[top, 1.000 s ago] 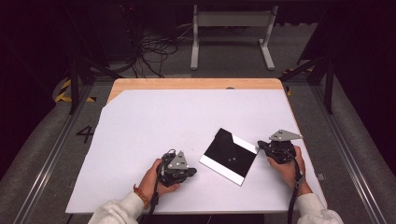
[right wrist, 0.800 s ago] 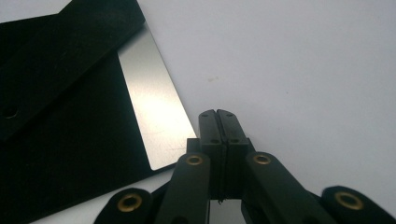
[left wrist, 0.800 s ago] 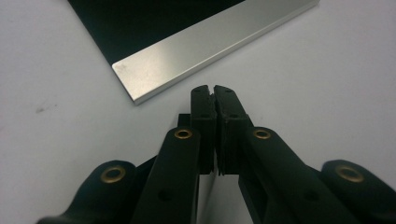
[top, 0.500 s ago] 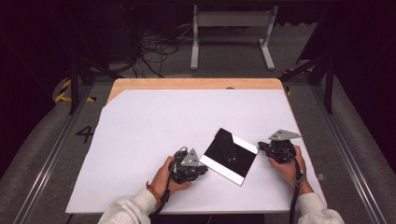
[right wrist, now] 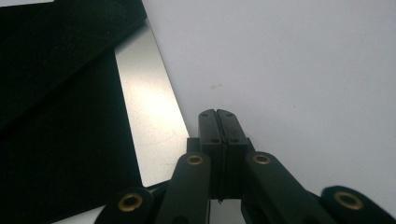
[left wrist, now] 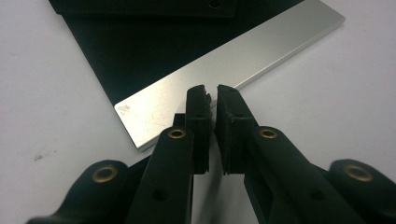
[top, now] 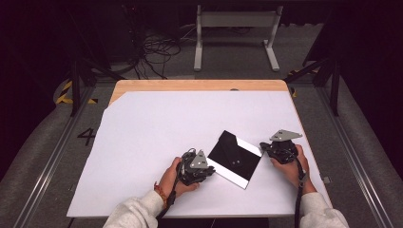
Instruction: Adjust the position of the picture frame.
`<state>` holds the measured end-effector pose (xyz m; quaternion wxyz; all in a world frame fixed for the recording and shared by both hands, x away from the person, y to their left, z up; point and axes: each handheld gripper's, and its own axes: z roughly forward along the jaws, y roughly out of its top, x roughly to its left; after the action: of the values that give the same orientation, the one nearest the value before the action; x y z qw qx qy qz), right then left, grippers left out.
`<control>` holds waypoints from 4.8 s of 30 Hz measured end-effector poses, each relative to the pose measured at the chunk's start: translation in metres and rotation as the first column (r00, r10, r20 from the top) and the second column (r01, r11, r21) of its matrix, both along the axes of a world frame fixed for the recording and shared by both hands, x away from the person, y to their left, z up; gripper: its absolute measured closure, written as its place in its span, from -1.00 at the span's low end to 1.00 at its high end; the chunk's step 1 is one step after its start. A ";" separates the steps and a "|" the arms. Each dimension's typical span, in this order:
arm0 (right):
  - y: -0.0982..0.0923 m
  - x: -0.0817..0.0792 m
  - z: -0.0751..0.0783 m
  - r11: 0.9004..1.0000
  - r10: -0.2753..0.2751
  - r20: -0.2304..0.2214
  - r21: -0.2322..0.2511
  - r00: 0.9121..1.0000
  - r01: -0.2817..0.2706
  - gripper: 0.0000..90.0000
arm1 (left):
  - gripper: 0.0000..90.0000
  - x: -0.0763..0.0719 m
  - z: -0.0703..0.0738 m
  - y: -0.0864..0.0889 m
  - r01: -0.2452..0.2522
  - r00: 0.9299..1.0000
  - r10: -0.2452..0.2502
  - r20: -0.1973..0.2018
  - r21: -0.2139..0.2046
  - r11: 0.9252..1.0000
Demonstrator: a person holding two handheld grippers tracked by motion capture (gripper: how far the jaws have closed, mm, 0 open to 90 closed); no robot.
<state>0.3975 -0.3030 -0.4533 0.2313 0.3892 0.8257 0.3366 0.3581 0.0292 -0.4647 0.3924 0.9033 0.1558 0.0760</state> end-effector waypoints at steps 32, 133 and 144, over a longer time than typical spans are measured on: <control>-0.011 -0.035 -0.003 0.986 0.144 -0.049 0.088 0.988 -0.140 1.00 | 1.00 0.020 0.002 0.009 -0.075 0.996 0.073 0.058 0.039 0.996; 0.059 -0.029 0.016 0.988 0.127 0.006 0.083 0.992 -0.127 1.00 | 0.98 0.009 -0.001 0.079 -0.242 0.970 0.242 0.001 0.008 0.970; 0.059 0.014 -0.001 0.997 0.031 -0.009 0.065 0.999 -0.031 1.00 | 0.97 0.011 -0.001 0.077 -0.234 0.972 0.234 0.017 0.018 0.972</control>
<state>0.4113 -0.2443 -0.4541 0.2094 0.3852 0.8214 0.3649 0.3689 0.1061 -0.4654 0.3727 0.8820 0.2576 0.1300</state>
